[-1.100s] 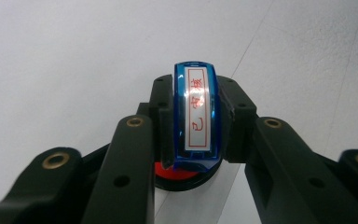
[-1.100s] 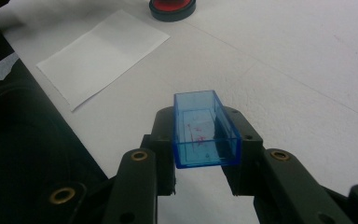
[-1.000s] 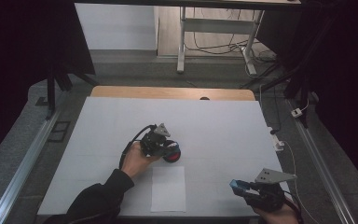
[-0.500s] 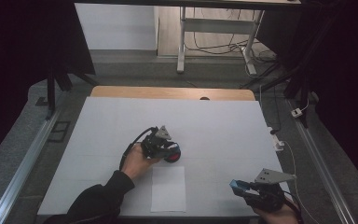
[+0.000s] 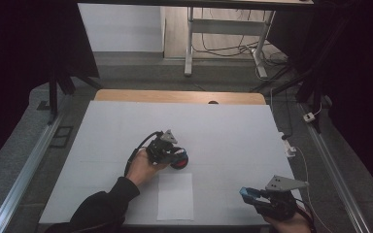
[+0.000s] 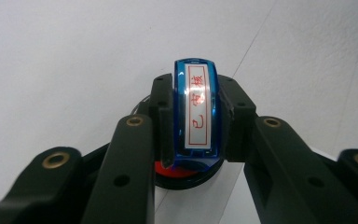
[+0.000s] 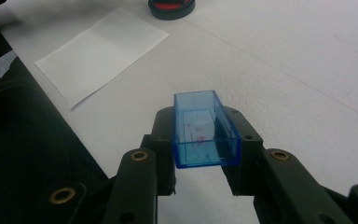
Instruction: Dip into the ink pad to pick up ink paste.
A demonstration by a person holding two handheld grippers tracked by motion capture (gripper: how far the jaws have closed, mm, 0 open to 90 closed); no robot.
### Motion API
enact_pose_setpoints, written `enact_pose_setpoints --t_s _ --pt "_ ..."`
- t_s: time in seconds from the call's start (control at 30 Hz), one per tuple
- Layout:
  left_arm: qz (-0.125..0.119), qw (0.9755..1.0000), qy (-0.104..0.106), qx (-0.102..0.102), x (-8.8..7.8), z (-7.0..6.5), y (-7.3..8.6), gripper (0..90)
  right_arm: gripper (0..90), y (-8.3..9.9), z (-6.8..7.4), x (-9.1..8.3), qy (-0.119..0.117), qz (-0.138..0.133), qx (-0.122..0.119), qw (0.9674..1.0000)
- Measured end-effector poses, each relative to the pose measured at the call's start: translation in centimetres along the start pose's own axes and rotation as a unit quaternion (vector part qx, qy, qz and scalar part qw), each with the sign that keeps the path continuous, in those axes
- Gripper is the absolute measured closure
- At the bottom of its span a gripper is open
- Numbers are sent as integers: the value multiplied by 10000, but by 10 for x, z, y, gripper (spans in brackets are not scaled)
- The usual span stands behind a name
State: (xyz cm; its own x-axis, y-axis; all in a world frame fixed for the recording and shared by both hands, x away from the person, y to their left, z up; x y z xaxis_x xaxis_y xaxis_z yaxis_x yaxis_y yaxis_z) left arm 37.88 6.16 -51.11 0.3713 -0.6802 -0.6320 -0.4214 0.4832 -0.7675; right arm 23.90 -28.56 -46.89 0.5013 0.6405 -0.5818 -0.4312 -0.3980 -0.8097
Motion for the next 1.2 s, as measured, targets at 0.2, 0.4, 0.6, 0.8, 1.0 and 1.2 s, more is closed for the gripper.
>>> enact_pose_setpoints --t_s 0.2,0.4,0.6,0.8,1.0,1.2 --pt "-17 9997 130 -195 0 5 1 709 683 0 0 -1 15 17 -23 10000" --pt "35 10000 -36 -23 1 -1 0 709 683 1 1 0 11 10 -13 10000" --pt "138 9991 -306 252 2 -11 -2 709 683 0 1 0 -3 22 -7 10000" --pt "203 9983 -422 345 3 -15 -3 708 683 0 1 1 -17 52 -46 10000" --pt "107 9997 -186 97 2 -6 -1 707 683 0 1 1 1 54 -52 10000" --pt "20 9998 -92 160 1 -3 0 703 683 0 1 1 -14 58 -52 10000"
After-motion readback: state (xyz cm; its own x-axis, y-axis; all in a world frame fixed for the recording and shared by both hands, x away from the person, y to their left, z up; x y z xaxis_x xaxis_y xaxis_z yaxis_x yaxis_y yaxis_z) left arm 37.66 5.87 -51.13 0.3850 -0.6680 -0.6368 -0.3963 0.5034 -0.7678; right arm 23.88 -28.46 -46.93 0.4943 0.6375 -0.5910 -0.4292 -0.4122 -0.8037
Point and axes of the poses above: each handheld gripper's, and its own axes: x roughly forward along the jaws, y roughly out of its underside, z roughly to its left, the point moved 2 cm from there along x, roughly forward along the jaws, and after that the axes turned 6 degrees about -z, right-handed, at the moved point
